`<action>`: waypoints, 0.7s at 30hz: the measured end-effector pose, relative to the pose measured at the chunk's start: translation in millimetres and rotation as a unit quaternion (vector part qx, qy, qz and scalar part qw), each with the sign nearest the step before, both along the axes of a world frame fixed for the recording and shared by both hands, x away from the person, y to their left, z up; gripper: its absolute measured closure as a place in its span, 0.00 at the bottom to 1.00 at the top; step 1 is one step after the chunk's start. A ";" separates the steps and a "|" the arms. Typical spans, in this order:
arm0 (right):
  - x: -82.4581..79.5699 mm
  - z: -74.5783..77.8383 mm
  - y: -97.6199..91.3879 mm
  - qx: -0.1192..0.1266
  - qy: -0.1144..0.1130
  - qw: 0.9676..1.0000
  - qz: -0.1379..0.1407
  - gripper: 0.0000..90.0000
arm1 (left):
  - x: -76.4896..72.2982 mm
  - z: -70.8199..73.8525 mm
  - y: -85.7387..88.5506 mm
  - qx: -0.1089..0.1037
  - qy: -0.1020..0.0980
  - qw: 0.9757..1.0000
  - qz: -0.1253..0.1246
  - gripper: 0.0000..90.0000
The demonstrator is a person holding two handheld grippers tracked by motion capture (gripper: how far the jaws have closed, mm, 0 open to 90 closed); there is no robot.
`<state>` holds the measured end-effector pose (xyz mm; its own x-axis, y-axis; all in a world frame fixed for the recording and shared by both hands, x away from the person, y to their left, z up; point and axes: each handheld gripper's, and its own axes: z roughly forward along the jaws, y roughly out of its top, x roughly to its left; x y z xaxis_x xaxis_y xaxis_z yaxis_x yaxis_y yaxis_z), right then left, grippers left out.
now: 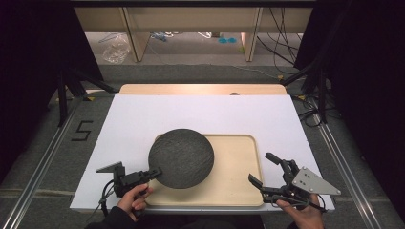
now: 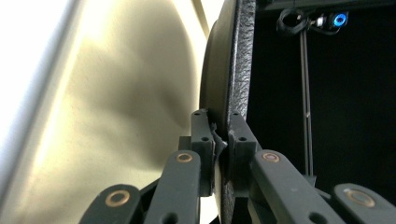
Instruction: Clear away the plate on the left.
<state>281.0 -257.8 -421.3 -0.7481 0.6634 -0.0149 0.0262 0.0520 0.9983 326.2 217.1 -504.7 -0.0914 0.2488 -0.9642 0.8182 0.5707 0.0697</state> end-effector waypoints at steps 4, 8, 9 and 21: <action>0.1 0.0 0.0 0.000 0.000 1.000 0.000 0.18 | 1.1 -1.2 -8.2 0.002 0.004 1.000 -0.014 0.94; -0.6 0.0 -0.2 0.001 0.003 1.000 -0.003 0.18 | 2.7 -2.1 -17.0 0.002 0.007 1.000 -0.026 0.94; -0.6 0.0 -0.2 0.001 0.003 1.000 -0.003 0.18 | 2.8 -2.9 -18.6 0.005 0.005 1.000 -0.031 0.94; -0.7 0.4 0.0 0.000 0.001 1.000 0.002 0.18 | 10.4 -8.0 -40.2 0.014 0.015 0.998 -0.056 0.93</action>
<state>280.3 -257.8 -421.0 -0.7512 0.6599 -0.0141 0.0276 0.0527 0.9982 336.6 176.9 -512.7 -0.0906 0.2859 -0.9540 0.8784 0.4743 0.0588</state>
